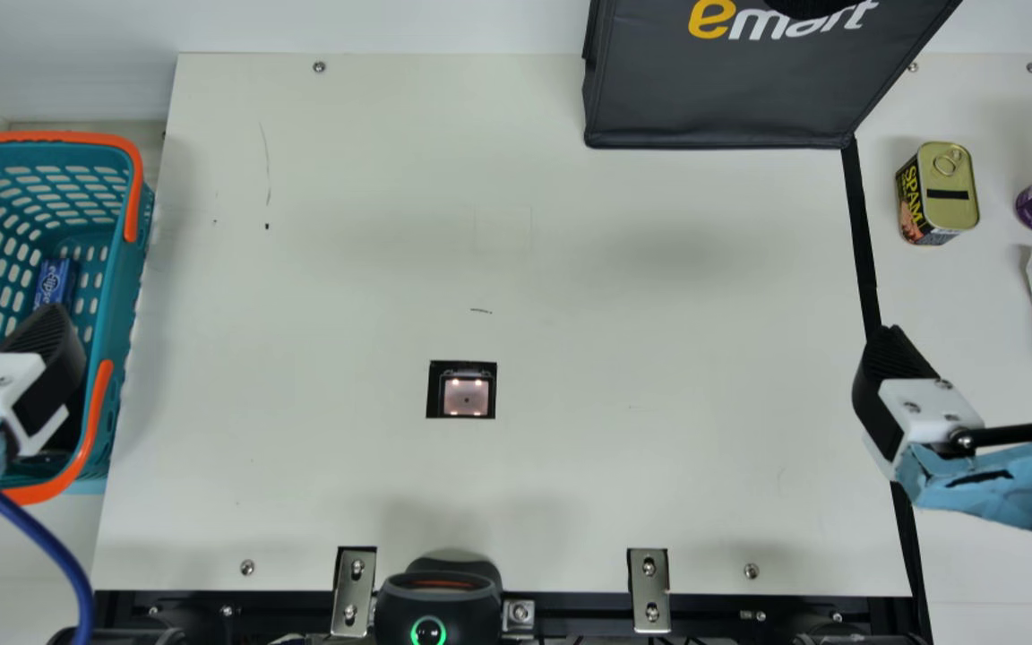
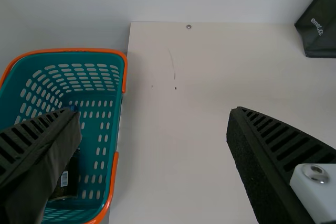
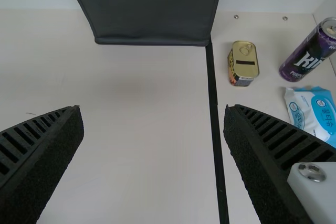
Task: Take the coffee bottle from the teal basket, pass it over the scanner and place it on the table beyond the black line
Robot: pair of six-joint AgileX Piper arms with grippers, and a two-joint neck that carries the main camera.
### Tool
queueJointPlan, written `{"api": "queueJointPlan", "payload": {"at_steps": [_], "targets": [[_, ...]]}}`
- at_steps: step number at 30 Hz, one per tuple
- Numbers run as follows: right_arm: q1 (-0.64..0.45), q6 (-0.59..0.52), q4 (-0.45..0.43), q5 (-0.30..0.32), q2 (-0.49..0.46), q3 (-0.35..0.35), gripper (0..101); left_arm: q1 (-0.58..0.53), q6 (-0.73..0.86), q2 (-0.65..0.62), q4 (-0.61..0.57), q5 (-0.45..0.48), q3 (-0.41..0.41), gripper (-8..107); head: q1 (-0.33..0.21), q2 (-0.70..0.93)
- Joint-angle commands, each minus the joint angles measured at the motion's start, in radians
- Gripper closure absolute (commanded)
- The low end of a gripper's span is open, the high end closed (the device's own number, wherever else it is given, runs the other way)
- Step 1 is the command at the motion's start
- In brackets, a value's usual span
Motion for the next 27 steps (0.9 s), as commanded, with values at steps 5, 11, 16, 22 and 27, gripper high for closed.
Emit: {"api": "queueJointPlan", "payload": {"at_steps": [5, 11, 16, 22, 27], "targets": [[0.000, 0.000, 0.000, -0.001, 0.000, 0.000, 6, 0.000, 0.000, 0.000, 0.000, 0.000, 0.000, 9, -0.029, 0.118], [0.000, 0.000, 0.000, -0.001, 0.000, 0.000, 6, 0.000, 0.000, 0.000, 0.000, 0.000, 0.000, 9, -0.029, 0.258], [0.000, 0.000, 0.000, -0.001, 0.000, 0.000, 6, 0.000, 0.000, 0.000, 0.000, 0.000, 0.000, 9, -0.029, 0.351], [0.000, 0.000, 0.000, -0.001, 0.000, 0.000, 6, 0.000, 0.000, 0.000, 0.000, 0.000, 0.000, 9, -0.029, 0.351], [0.000, 0.000, 0.000, -0.001, 0.000, 0.000, 6, 0.000, 0.000, 0.000, 0.000, 0.000, 0.000, 9, -0.029, 0.351]]}}
